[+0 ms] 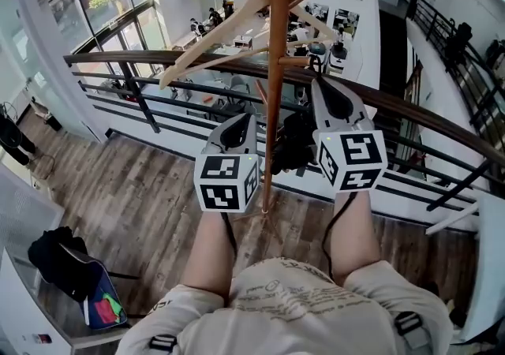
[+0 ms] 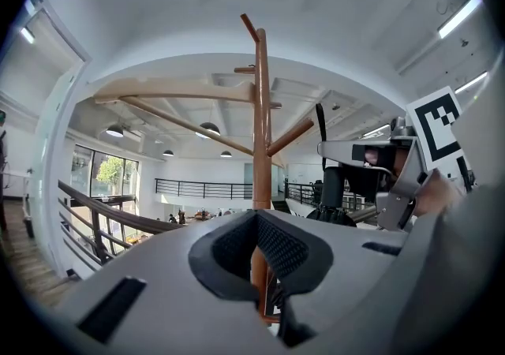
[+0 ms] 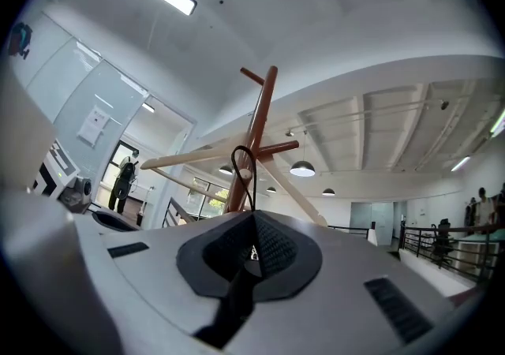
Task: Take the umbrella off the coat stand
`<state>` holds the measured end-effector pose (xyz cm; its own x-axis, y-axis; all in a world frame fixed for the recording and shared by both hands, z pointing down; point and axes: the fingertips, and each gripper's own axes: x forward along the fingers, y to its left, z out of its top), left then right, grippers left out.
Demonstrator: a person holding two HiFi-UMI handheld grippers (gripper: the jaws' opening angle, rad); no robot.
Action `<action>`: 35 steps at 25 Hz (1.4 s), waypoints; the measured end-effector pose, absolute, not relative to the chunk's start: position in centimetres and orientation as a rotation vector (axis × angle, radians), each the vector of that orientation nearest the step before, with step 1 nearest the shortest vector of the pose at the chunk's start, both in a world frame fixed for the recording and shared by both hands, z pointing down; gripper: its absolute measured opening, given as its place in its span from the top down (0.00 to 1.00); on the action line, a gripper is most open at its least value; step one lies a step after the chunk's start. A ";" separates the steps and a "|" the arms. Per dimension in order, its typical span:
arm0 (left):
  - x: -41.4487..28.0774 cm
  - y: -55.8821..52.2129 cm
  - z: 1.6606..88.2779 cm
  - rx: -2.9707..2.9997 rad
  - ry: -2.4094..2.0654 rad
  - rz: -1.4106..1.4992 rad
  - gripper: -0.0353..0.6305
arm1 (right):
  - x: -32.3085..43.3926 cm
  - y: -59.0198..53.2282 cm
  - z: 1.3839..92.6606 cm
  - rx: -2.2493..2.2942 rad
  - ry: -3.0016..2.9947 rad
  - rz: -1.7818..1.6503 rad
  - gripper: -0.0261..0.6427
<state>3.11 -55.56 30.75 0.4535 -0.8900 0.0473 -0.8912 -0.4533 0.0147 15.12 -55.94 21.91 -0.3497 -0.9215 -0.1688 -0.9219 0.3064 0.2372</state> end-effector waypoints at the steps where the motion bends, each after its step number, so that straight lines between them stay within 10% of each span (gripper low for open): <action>1: 3.3 -55.4 30.7 2.651 -1.613 0.051 0.94 | 15.3 -55.6 21.7 -1.798 2.528 0.460 0.96; 35: 2.9 -46.6 35.7 2.803 -1.314 0.028 0.94 | 17.6 -43.8 33.8 -2.145 2.191 0.093 0.96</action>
<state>2.90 -46.63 35.67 0.6398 -0.7677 0.0357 -0.7686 -0.6389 0.0335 17.60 -43.75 33.79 -0.0208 -0.9953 -0.0949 -0.9997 0.0216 -0.0082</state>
